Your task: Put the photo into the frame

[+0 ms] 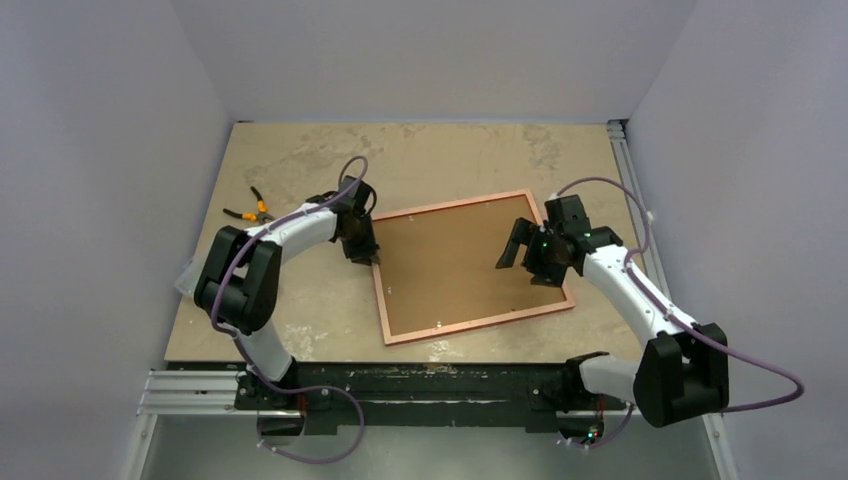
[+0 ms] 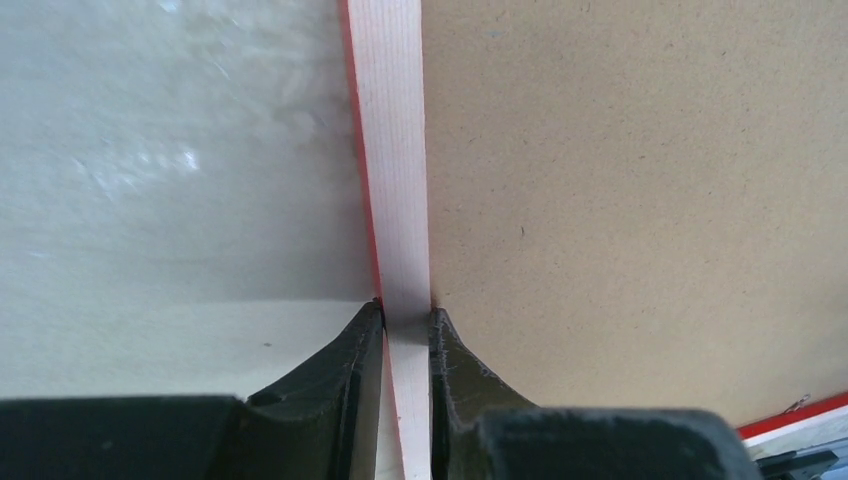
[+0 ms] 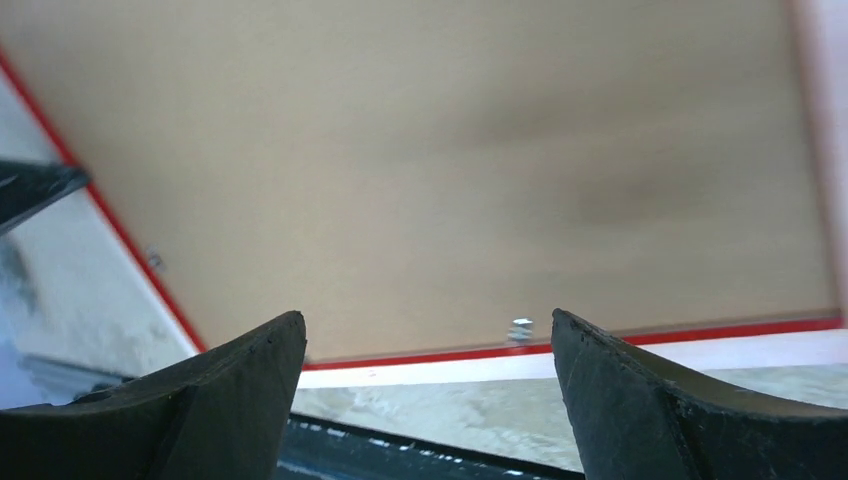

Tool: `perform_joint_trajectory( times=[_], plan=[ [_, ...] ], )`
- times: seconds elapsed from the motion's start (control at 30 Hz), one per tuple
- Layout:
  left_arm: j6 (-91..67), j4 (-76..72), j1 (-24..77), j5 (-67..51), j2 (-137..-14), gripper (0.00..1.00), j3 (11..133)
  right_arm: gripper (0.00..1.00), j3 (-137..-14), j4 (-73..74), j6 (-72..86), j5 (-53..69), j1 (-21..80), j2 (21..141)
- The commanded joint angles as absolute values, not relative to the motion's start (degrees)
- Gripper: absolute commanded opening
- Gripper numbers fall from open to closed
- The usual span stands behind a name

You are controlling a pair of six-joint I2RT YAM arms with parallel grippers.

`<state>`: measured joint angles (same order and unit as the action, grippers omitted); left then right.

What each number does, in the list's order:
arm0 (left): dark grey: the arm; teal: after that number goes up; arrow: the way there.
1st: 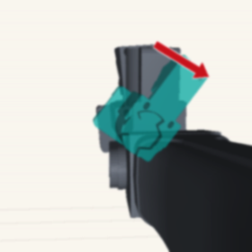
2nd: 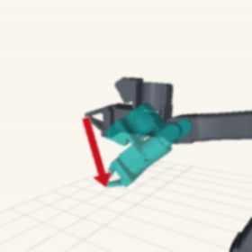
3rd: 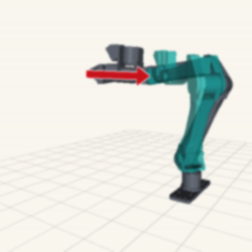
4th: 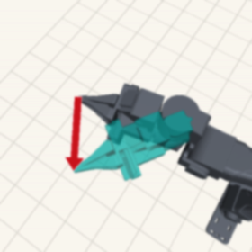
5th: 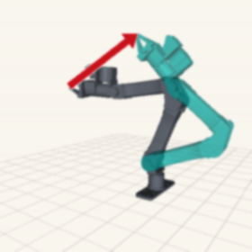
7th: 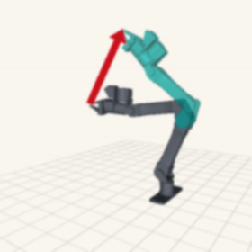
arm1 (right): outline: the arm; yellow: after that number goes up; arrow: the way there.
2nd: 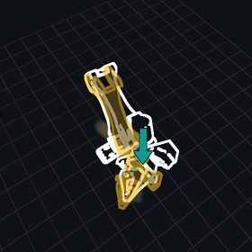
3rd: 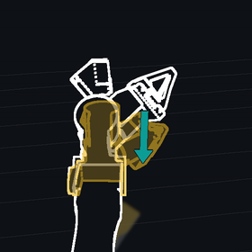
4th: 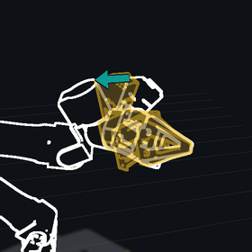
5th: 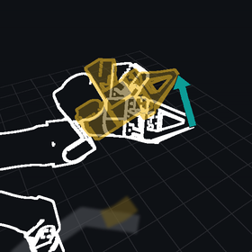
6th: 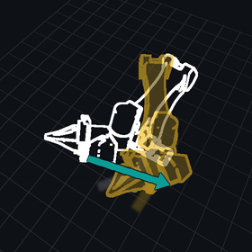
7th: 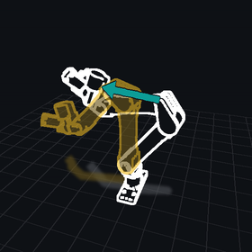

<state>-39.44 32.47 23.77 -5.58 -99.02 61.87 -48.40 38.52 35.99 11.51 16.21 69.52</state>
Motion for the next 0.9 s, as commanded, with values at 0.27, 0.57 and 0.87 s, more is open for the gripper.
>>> perform_joint_trajectory(
  times=[0.27, 0.57, 0.87],
  plan=[
    [-38.9, 26.9, 21.1, -15.8, -84.2, 0.77, 53.8, 0.99, -49.8, 36.7, 31.3, -2.1, -3.1, 70.8],
    [-49.2, 16.0, 21.0, -19.9, -73.8, 0.99, 35.5, 0.99, -48.0, 29.3, 29.7, 2.0, -9.0, 82.3],
    [-52.4, 7.4, 22.5, -24.5, -77.7, 0.99, 32.1, 0.97, -41.9, 28.0, 27.0, 15.3, -9.0, 83.8]
  ],
)
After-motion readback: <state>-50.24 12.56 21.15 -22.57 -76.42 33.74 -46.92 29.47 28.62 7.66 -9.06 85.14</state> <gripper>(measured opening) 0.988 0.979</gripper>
